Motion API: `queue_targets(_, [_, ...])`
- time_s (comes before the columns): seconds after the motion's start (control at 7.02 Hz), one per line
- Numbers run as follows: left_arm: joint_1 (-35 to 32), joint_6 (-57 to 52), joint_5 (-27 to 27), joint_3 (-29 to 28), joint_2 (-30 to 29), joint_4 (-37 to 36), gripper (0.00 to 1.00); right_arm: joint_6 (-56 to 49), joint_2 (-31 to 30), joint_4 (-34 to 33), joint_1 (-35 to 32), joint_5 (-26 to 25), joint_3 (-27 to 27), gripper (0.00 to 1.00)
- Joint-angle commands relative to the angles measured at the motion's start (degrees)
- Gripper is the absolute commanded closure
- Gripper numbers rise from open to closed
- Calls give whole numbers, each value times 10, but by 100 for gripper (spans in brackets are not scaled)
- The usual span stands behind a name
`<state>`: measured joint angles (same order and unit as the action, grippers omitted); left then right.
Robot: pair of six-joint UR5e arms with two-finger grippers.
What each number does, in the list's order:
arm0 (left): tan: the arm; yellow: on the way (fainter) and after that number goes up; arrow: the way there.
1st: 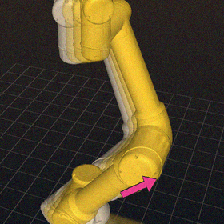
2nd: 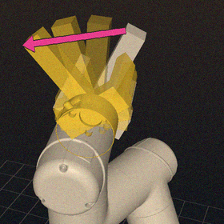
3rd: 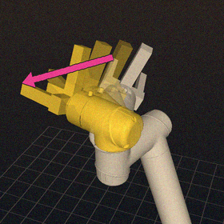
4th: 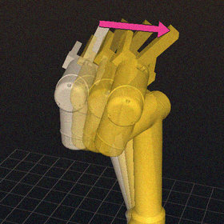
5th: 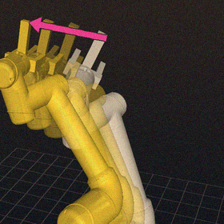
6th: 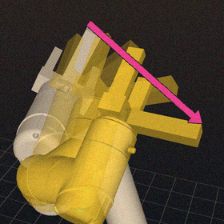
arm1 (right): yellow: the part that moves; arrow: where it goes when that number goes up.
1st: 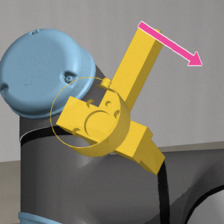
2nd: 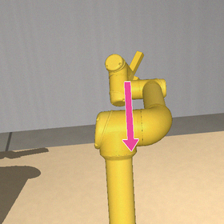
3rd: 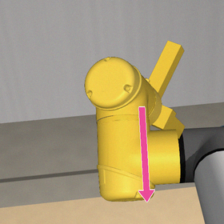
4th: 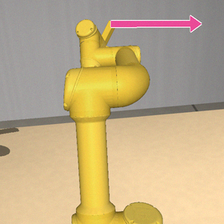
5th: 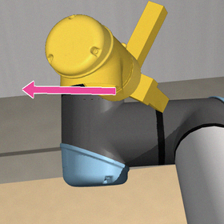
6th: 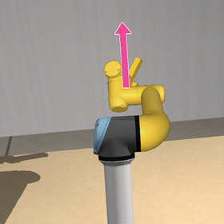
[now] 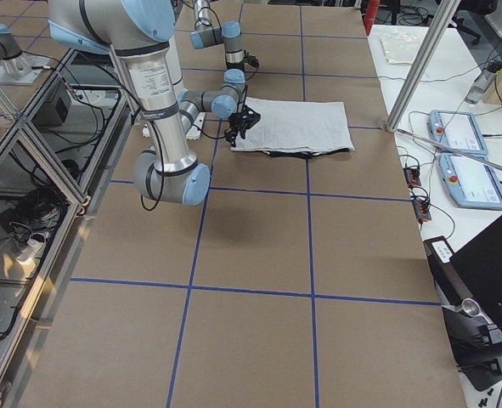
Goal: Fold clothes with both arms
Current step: 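Grasp the near shirt edge with the right gripper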
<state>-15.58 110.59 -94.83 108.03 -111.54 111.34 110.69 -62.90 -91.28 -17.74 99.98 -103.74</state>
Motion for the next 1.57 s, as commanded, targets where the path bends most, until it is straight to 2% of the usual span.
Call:
queue_targets(0.0, [0,0,0,0,0,0,100,0,0,-2,1,1,-1,86])
queue_targets(0.57, [-1,0,0,0,0,-1,100,0,3,-2,-12,5,-22,100])
queue_targets(1.0, [0,0,0,7,0,-1,100,-2,-4,-3,-12,7,-56,100])
queue_targets(1.14, [5,0,0,39,6,-2,100,-1,-10,-2,-14,7,-69,100])
queue_targets(1.42, [54,2,0,142,7,-92,100,-3,-35,-2,7,16,-129,100])
